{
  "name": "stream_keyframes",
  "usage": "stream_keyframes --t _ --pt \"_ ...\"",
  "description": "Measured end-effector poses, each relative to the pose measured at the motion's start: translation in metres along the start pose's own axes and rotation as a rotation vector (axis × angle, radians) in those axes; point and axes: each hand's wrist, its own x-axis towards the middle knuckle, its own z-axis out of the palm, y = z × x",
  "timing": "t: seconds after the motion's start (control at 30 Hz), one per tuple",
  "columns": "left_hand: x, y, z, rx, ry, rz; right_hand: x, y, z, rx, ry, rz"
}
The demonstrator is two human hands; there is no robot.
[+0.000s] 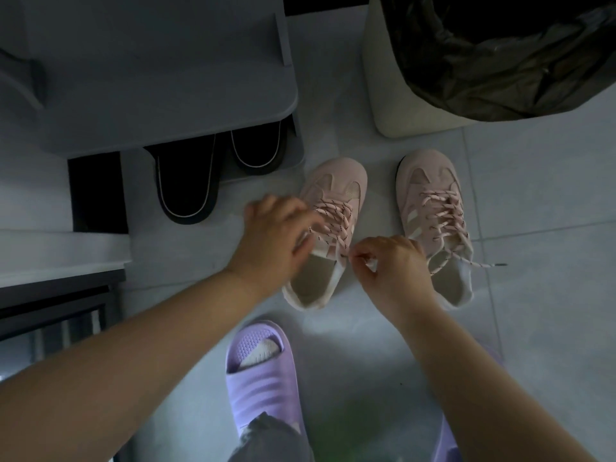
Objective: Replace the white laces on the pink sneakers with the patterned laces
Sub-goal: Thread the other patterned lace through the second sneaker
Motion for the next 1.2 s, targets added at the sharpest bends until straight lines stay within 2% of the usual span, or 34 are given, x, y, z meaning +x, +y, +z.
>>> stream_keyframes --t 0.1,0.2,0.3,0.47,0.67,0.87,1.0,1.2 --pt "-0.010 0.014 0.018 -0.030 -0.152 -0.081 0.001 -0.001 -0.001 -0.027 0.003 -0.022" --pt "-0.008 0.023 0.023 0.006 -0.196 -0.132 0.002 -0.001 0.004 -0.022 -0.011 0.008" --pt "-0.002 0.030 0.023 -0.006 -0.300 -0.220 0.003 -0.003 0.007 0.096 -0.051 0.067" --pt "0.002 0.029 0.020 -0.083 -0.295 -0.270 0.005 -0.004 0.006 0.446 -0.142 0.397" --pt "0.000 0.019 0.019 -0.333 -0.228 -0.281 0.009 -0.009 0.016 0.572 -0.332 0.605" --pt "-0.003 0.016 0.020 -0.444 -0.179 -0.346 0.017 -0.011 0.007 0.685 -0.456 0.689" --pt "-0.004 0.014 0.019 -0.454 -0.171 -0.350 0.018 -0.009 0.008 0.668 -0.376 0.708" --pt "-0.007 0.013 0.013 -0.481 -0.147 -0.345 0.016 -0.018 0.009 0.960 -0.144 0.635"
